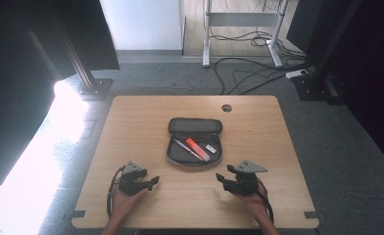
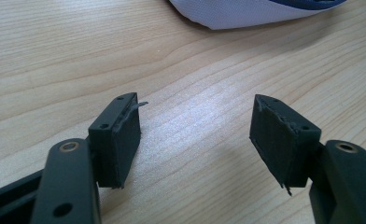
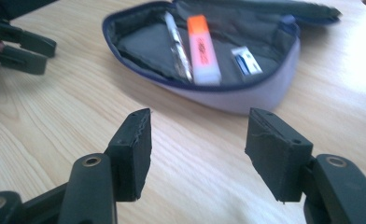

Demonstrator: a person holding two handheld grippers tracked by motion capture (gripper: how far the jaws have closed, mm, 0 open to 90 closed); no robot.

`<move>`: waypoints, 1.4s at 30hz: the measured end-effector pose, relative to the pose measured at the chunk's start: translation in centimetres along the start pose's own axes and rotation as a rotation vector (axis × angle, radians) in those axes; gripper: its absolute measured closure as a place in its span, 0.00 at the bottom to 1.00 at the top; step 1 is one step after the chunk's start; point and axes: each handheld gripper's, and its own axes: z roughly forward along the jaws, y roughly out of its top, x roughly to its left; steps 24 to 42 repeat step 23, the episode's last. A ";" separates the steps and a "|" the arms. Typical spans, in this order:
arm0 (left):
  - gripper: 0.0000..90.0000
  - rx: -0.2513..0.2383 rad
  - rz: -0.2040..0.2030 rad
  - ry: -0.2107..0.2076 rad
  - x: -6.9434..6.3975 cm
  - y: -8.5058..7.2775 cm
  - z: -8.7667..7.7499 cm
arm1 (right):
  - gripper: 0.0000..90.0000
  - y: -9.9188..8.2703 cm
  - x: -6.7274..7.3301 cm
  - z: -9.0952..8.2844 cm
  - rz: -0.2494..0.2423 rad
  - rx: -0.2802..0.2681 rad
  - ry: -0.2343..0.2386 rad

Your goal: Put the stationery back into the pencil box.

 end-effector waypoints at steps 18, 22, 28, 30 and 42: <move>0.38 -0.001 -0.003 0.000 0.0 0.0 0.0 | 0.44 -3.1 -1.2 -1.1 0.027 0.036 -0.035; 0.38 -0.002 -0.004 -0.001 0.0 0.0 0.0 | 0.43 -3.3 -1.1 -1.0 0.027 0.041 -0.041; 0.38 -0.002 -0.004 -0.001 0.0 0.0 0.0 | 0.42 -3.4 -1.1 -1.0 0.022 0.048 -0.045; 0.38 -0.002 -0.004 -0.001 0.0 0.0 0.0 | 0.42 -3.4 -1.1 -1.0 0.022 0.048 -0.045; 0.38 -0.002 -0.004 -0.001 0.0 0.0 0.0 | 0.42 -3.4 -1.1 -1.0 0.022 0.048 -0.045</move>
